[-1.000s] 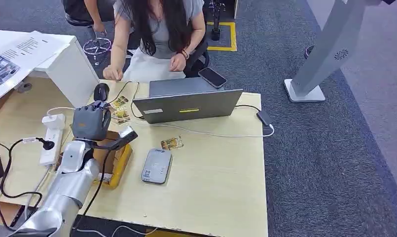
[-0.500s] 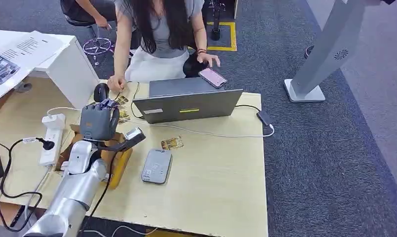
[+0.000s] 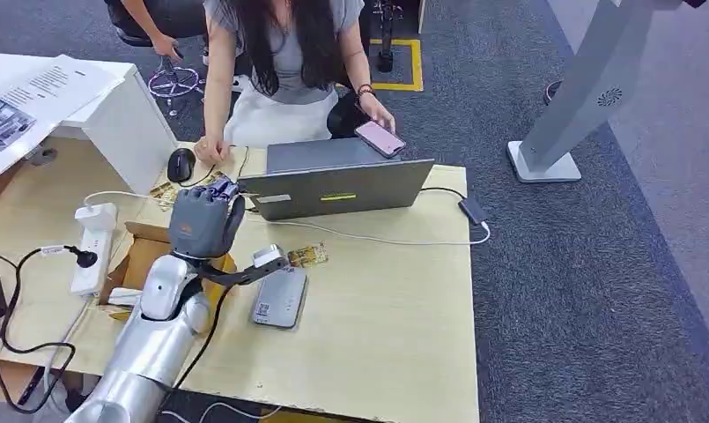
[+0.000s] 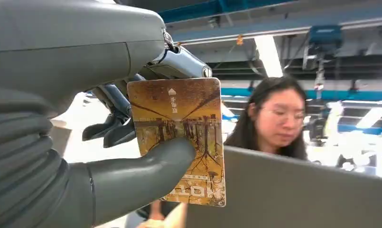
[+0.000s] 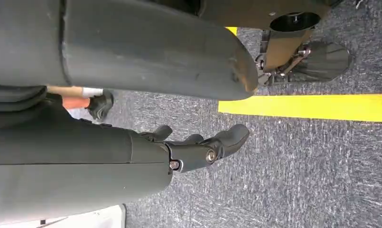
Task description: Pass the card to the sensor for recognition and then transmit it.
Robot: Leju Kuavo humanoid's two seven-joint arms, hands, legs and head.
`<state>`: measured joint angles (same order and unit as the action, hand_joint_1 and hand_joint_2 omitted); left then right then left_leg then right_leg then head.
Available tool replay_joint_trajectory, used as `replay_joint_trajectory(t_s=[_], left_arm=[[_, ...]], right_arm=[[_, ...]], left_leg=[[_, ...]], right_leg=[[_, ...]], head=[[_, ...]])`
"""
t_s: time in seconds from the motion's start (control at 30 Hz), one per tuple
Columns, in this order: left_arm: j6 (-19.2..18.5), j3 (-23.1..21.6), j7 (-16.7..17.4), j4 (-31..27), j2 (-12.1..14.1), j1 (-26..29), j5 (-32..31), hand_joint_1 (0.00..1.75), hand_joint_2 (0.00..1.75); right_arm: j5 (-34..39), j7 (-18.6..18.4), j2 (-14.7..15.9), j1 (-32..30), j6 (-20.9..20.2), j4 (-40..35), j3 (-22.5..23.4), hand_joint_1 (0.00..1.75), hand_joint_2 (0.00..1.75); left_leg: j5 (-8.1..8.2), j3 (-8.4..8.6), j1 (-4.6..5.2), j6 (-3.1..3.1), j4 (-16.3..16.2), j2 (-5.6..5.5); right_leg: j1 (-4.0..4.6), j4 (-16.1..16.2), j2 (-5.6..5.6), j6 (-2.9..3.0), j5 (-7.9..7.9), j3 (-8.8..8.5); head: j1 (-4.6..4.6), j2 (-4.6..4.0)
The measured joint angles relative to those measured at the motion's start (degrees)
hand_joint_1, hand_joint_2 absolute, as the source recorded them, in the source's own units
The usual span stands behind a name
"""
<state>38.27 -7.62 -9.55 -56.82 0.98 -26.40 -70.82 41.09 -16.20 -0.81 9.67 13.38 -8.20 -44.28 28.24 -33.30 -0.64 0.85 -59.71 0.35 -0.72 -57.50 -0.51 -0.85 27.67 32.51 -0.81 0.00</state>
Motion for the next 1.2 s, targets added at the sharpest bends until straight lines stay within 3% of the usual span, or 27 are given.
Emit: replay_joint_trajectory(t_s=[0.17,0.63,1.2], left_arm=[[-2.43,-8.75,1.71,-9.74,-0.37,4.24,-0.85,1.75,1.75],[-7.15,-15.94,4.11,-13.01,1.62,9.63,-3.08,1.75,1.75],[-16.39,-22.41,8.18,-14.15,6.05,15.6,-4.44,1.75,1.75]], right_arm=[[1.1,0.26,0.0,0.21,0.59,0.0,0.0,0.0,0.0],[3.06,1.25,0.11,0.14,0.59,0.0,0.0,0.0,0.0],[5.71,1.99,0.85,-0.53,-0.26,0.02,0.02,0.0,0.0]], left_leg=[[0.01,-0.02,0.01,0.01,0.0,0.0],[0.01,-0.04,0.01,0.0,0.01,0.01],[0.01,-0.04,0.0,0.0,0.01,0.0]], right_leg=[[-0.01,0.01,-0.01,0.0,0.0,0.0],[-0.01,0.01,0.0,-0.01,0.01,0.03],[-0.01,0.01,0.0,-0.01,0.01,0.04]], head=[[0.0,0.0],[0.0,0.0],[0.0,0.0]])
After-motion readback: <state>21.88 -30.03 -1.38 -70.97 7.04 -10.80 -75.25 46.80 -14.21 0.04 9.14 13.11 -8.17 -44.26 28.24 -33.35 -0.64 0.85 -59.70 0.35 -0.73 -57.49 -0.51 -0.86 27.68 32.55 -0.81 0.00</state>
